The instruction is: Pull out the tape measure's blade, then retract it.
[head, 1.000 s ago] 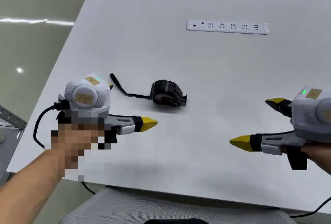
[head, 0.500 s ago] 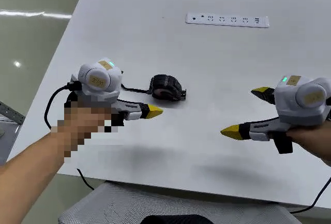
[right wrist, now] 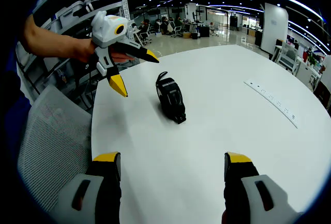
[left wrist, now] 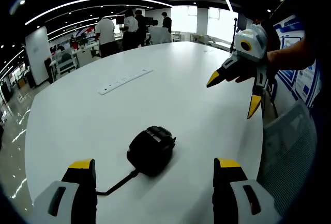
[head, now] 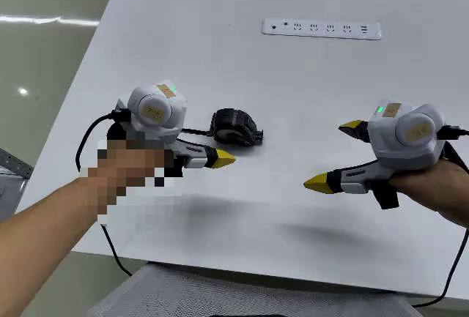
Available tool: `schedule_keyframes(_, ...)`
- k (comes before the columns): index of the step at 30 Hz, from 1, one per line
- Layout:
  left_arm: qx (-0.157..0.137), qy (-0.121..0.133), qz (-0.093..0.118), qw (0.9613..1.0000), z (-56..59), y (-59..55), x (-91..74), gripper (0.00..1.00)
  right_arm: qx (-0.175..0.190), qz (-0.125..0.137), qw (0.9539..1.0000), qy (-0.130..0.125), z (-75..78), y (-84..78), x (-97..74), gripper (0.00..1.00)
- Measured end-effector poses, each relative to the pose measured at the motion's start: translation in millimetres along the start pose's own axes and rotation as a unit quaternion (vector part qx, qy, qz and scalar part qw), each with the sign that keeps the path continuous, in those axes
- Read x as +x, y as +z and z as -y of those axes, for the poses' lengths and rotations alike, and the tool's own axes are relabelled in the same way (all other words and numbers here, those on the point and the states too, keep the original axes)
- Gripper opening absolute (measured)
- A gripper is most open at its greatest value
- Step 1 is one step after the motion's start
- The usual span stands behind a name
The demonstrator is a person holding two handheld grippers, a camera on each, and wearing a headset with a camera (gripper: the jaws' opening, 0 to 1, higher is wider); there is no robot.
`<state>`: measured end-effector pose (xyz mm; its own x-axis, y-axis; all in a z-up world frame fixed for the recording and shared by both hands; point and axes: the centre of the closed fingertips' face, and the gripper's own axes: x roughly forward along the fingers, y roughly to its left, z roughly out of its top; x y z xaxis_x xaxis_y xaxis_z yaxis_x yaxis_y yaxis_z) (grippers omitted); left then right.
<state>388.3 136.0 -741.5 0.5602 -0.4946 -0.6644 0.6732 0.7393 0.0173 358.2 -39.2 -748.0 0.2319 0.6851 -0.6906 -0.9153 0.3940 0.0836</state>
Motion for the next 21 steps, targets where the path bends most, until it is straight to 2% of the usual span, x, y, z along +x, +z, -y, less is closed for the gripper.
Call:
schedule_keyframes(11, 0.057, -0.022, -0.016, 0.998, -0.9, 7.2, 17.1, 0.87, -0.021, -0.007, 0.9996, 0.017, 2.3, 4.0, 22.9, 0.73)
schedule_keyframes(18, 0.105, -0.039, -0.031, 0.9932, 1.4, 8.1, 30.1, 0.85, -0.035, -0.012, 0.9989, 0.028, 4.9, 7.1, 40.9, 0.69)
schedule_keyframes(21, 0.116, -0.045, -0.034, 0.9916, 2.1, 8.4, 35.3, 0.84, -0.042, -0.012, 0.9986, 0.03, 6.5, 9.1, 47.1, 0.67)
